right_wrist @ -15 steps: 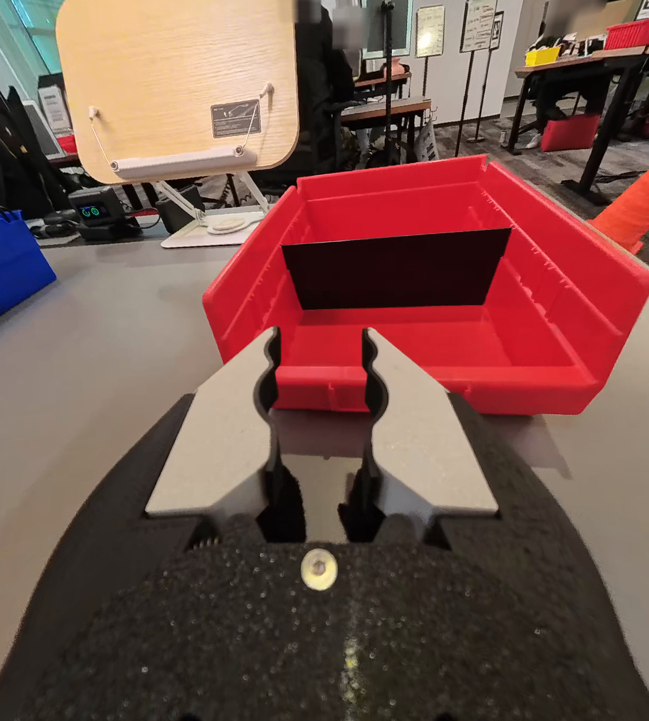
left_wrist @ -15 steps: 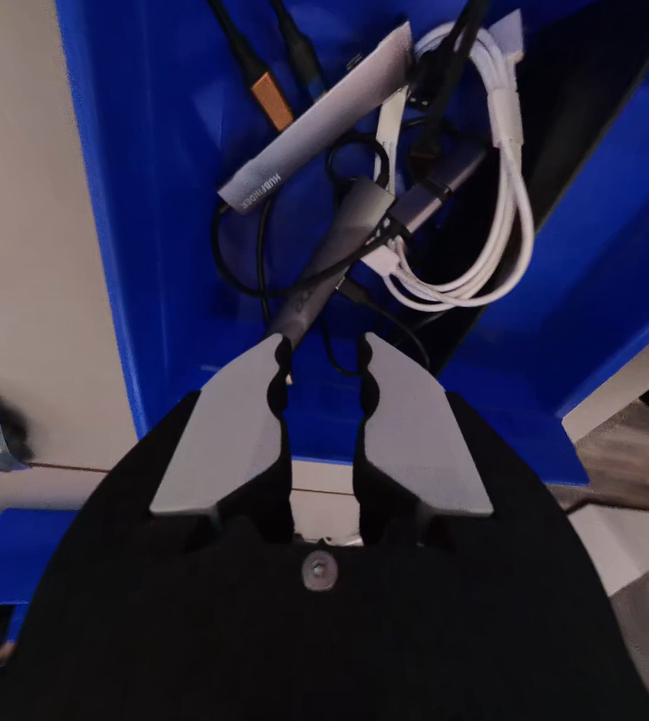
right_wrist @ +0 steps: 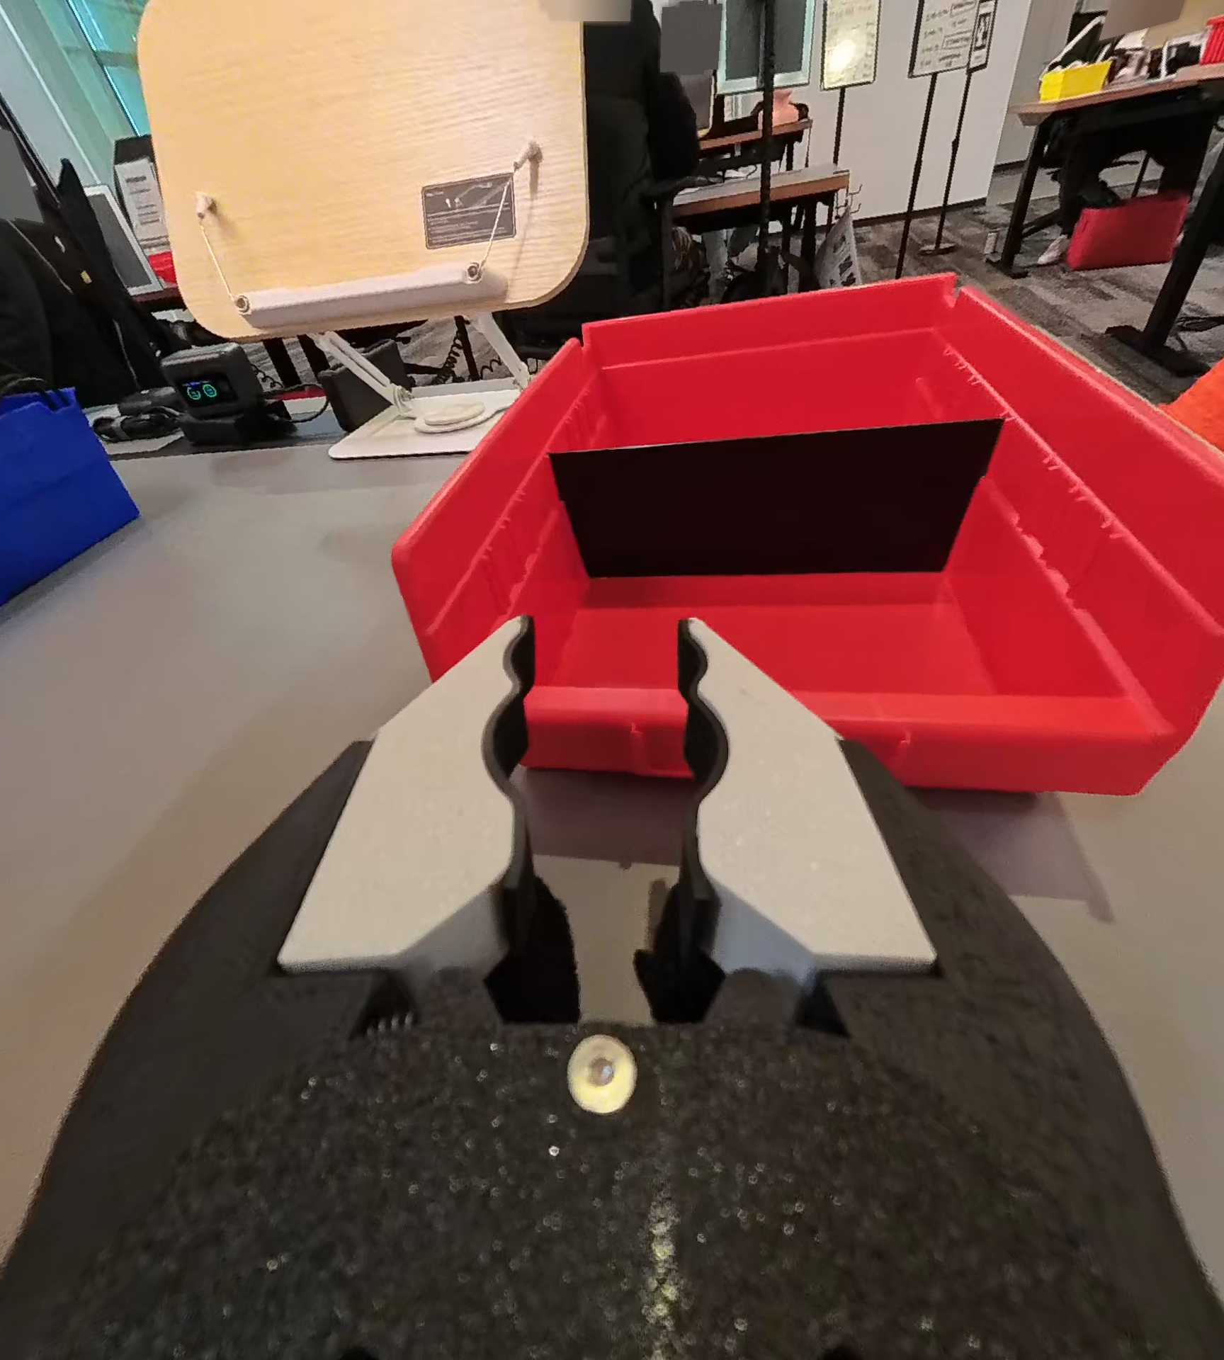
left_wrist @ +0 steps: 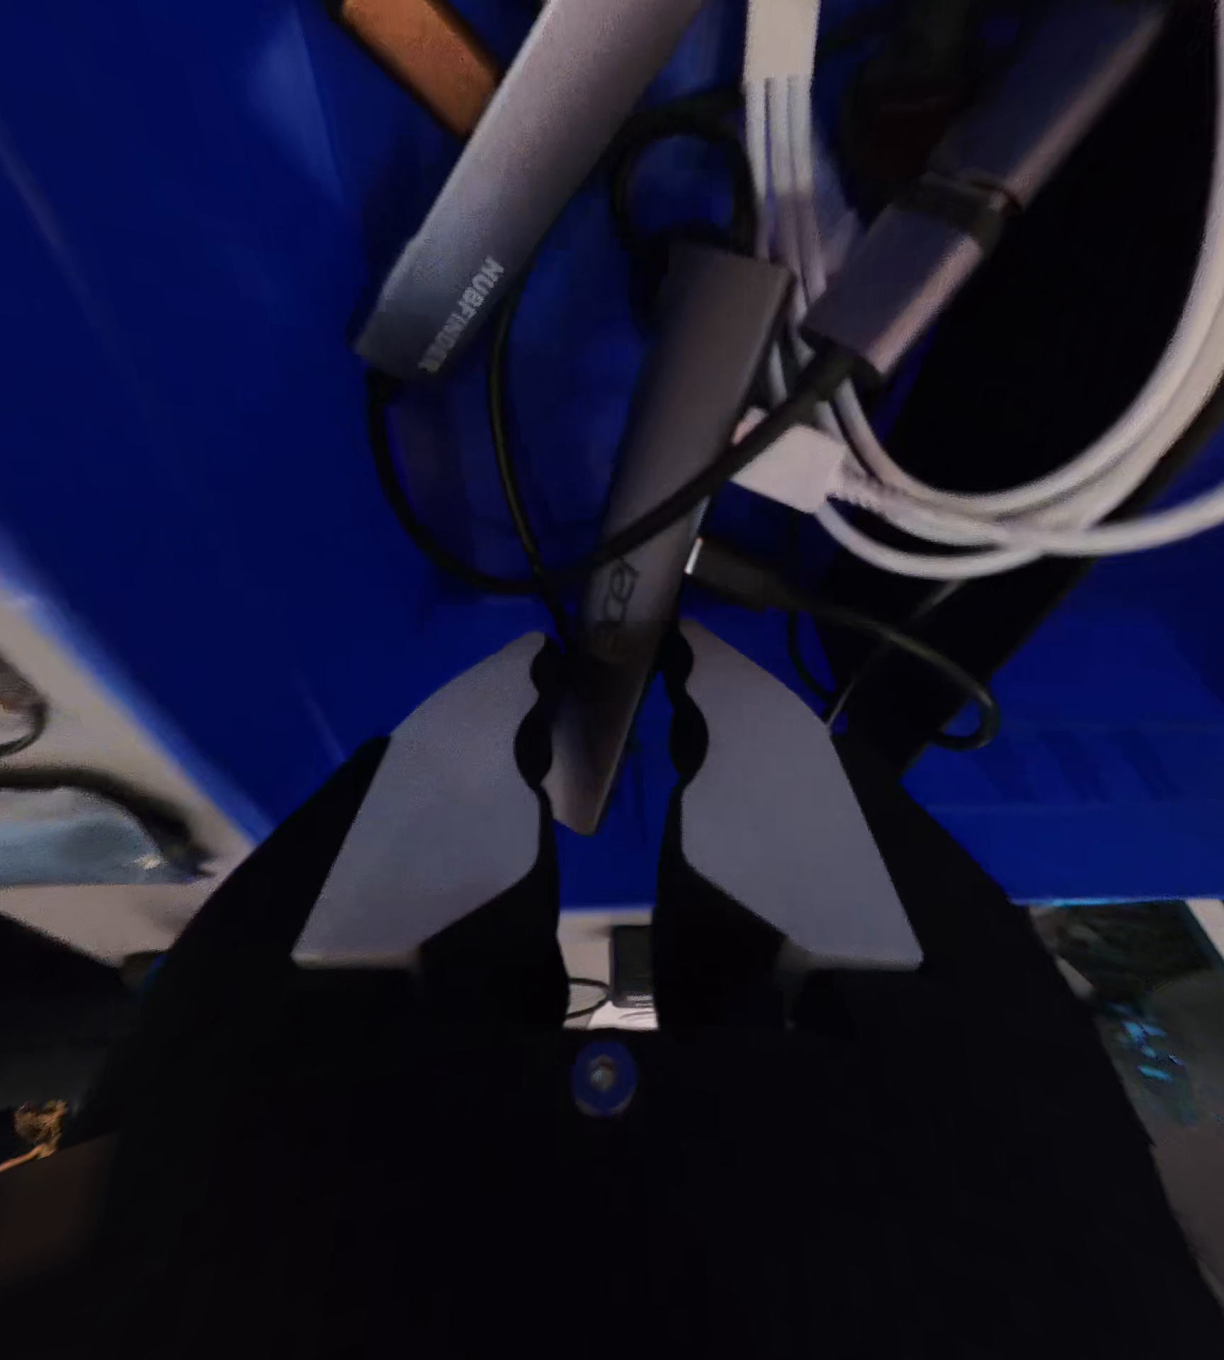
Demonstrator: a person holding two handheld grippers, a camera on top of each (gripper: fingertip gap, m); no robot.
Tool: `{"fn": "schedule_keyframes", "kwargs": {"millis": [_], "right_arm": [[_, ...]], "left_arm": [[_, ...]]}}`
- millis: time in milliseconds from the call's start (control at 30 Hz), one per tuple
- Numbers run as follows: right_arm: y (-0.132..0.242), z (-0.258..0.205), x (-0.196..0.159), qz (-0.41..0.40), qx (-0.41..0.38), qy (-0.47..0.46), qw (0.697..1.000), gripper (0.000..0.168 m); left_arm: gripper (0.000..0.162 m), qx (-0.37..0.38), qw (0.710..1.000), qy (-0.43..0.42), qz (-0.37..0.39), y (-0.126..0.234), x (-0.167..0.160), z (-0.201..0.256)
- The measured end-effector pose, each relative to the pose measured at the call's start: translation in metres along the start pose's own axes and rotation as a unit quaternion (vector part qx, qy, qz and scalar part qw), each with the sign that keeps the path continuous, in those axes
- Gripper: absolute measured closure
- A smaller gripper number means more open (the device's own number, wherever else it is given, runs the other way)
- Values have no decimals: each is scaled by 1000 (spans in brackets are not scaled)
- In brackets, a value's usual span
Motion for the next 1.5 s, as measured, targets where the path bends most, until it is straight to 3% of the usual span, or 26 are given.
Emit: {"fn": "schedule_keyframes", "kwargs": {"millis": [133,367,533,700,767,900,1000,1167,1500], "right_arm": [[1,-3,1,3,8,2,1000,132],[6,-12,3,5,14,24,1000,134],[13,-17,6,12,18,37,999,135],[16,-19,7,16,25,33,999,135],[17,-20,7,14,28,33,999,135],[19,-22,8,14,31,34,999,135],[19,-23,8,13,32,37,999,135],[18,-25,8,12,35,37,999,136],[16,-38,8,7,58,39,997,134]], "left_arm": [[144,92,996,-15,8,44,-13,21],[151,270,959,-47,-79,101,-23,61],[152,437,888,-52,-133,144,-22,81],[151,529,845,-17,-84,180,-25,98],[151,583,804,-31,-114,188,-30,103],[152,631,765,7,-124,206,-46,109],[152,692,705,58,-144,229,-65,112],[152,746,656,88,-74,259,-63,129],[152,762,620,122,140,327,4,182]]}}
Point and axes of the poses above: each gripper's, where its closed fingertips meet, y back along the fingers, x out of its top, z = x × y across the jaws, the point moved 9 cm from there along y, back along the fingers, and after that the axes turned 2 degrees about -x, right-handed, at the moved point
